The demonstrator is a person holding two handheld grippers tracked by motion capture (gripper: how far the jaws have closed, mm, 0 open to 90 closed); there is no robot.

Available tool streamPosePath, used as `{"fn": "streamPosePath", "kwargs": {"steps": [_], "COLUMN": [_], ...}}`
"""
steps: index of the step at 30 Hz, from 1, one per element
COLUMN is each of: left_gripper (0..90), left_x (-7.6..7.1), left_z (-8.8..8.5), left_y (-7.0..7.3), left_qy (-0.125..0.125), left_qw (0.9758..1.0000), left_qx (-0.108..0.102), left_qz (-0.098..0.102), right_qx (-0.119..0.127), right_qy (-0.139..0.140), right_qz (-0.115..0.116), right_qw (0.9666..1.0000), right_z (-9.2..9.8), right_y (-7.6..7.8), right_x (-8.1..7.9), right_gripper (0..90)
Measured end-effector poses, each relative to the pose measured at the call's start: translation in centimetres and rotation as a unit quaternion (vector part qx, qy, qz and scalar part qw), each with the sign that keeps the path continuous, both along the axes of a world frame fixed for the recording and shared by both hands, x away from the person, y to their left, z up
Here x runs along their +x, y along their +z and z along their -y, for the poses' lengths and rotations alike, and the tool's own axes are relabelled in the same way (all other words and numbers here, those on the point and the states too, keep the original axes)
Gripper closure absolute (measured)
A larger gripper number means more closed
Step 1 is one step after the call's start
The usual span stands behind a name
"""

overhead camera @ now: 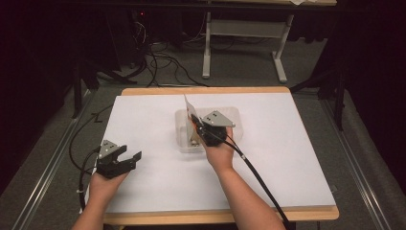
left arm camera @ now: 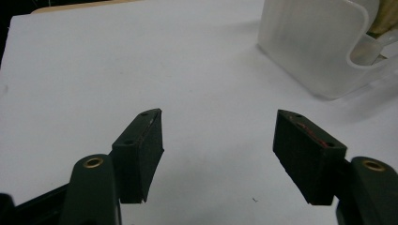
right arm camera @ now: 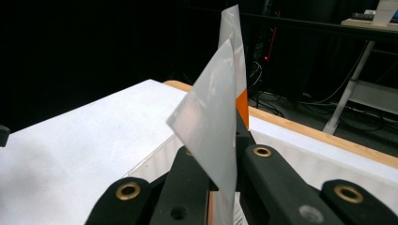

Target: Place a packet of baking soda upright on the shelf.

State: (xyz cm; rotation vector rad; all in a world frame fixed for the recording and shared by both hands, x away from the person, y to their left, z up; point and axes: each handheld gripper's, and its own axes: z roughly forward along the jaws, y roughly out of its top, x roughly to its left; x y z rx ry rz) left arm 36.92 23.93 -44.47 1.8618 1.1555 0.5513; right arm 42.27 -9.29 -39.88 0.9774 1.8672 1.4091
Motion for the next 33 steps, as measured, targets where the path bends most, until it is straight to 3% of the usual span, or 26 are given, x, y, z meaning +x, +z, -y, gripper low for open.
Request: {"fn": "streamPosePath", "kwargs": {"steps": [14, 21, 25, 33], "left_gripper": [33.9, 33.9, 33.8, 33.6], "left_x": [0.1, 0.0, 0.0, 0.0], "left_z": [0.2, 0.1, 0.0, 0.1], "left_y": [-0.1, 0.0, 0.0, 0.1], "left_qy": [-0.003, -0.002, -0.003, -0.007], "left_qw": [1.0, 1.0, 1.0, 0.9999], "left_qx": [0.001, 0.0, -0.002, -0.003], "left_qz": [0.0, 0.001, 0.002, 0.009], "right_qx": [-0.001, -0.008, -0.014, -0.009], "right_qy": [0.003, 0.0, -0.001, 0.004], "right_qz": [-0.007, -0.012, -0.023, -0.043], "right_qw": [1.0, 0.9999, 0.9996, 0.999], "right_z": [0.0, 0.1, 0.2, 0.6], "right_y": [-1.4, -1.0, -0.9, -0.7], "right_x": [-0.7, -1.0, -0.9, -0.8], "right_gripper": [90.0, 88.9, 80.1, 49.1]}}
